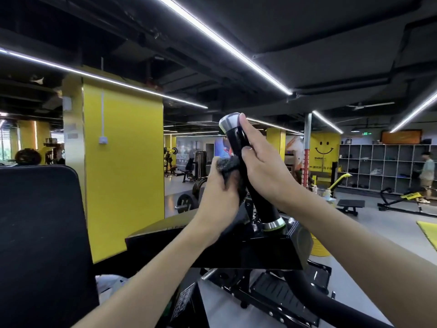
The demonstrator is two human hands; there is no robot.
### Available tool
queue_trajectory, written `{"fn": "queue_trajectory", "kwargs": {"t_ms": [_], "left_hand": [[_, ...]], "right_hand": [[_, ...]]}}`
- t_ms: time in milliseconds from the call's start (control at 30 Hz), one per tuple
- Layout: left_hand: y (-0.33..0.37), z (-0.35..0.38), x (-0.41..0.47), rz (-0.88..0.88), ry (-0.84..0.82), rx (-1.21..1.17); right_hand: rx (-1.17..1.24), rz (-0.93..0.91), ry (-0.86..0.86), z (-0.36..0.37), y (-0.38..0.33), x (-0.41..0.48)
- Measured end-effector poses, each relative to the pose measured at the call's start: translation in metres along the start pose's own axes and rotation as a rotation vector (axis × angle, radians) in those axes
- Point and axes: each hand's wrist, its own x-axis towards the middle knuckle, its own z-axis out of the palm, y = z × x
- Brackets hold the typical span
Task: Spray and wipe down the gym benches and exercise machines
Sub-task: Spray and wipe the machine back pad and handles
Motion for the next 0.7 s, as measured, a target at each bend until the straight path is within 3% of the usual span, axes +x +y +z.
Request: {"fn": "queue_trajectory", "kwargs": {"t_ms": [67, 200, 367, 467, 533, 633, 700], "left_hand": [[0.008, -0.002, 0.008, -0.026, 0.077, -0.08], [0.011, 0.003, 0.018, 0.031, 0.134, 0.053], [0.003, -0.002, -0.01, -0.016, -0.12, 0.23], [0.023, -0.018, -0.021, -0.069, -0.385, 0.417], [0.029, -0.032, -0.029, -0.086, -0.449, 0.465], [0.035, -0.071, -0.031, -0.092, -0.196, 0.399], [0.035, -0.098, -0.025, -0.089, -0.133, 0.431]], "right_hand": [[-0.01, -0.013, 0.006, 0.001, 0.001, -0.001], [-0.031, -0.019, 0.02, 0.0, 0.005, -0.001], [-0.147, -0.004, 0.057, 0.007, -0.006, -0.006], [-0.573, -0.036, 0.3, 0.036, -0.026, -0.01], [-0.626, -0.149, 0.396, 0.06, -0.041, -0.015], [-0.476, -0.195, 0.215, 0.096, -0.052, -0.018], [-0.377, -0.138, 0.064, 0.113, -0.05, -0.019]]}}
